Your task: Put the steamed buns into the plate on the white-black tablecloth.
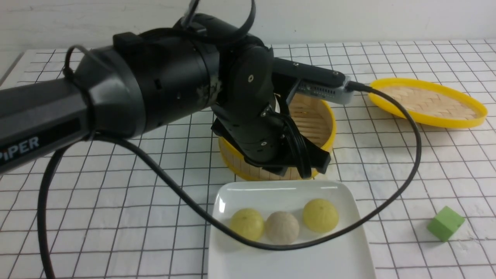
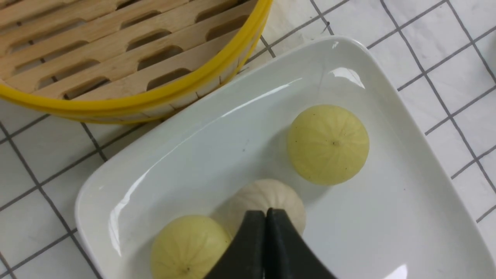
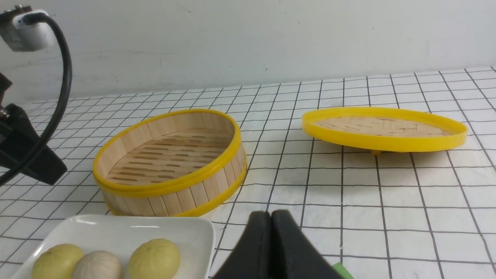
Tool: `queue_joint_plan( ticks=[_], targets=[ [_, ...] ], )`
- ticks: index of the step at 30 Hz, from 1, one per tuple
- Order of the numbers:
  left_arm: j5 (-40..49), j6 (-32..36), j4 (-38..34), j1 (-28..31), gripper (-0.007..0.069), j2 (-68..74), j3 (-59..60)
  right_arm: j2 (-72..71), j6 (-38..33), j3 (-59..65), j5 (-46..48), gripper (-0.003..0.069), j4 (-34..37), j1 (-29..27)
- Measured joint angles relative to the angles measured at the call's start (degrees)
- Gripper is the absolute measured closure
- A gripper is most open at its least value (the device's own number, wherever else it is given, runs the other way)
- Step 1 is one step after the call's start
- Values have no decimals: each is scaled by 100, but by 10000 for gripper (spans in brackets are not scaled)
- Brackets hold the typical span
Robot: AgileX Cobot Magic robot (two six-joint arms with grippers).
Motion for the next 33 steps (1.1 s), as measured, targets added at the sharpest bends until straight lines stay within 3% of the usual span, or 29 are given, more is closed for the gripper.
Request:
queue_joint_plan(
  ticks=[16,21,30,33],
  targets=[
    [139,-275,216,0,610,-347,0,0,5,1433,-65,642,-1063,-591],
    [578,-328,270,0,610,-1132,0,11,5,1599,-396,634,-1116,-964],
    [1642,-384,889,0,609,-2428,12,11,5,1601,-405,630,-1116,-1022],
    [2049,-402,1012,0,609,-3042,502,11,5,1601,-405,629,-1117,-1026]
  ],
)
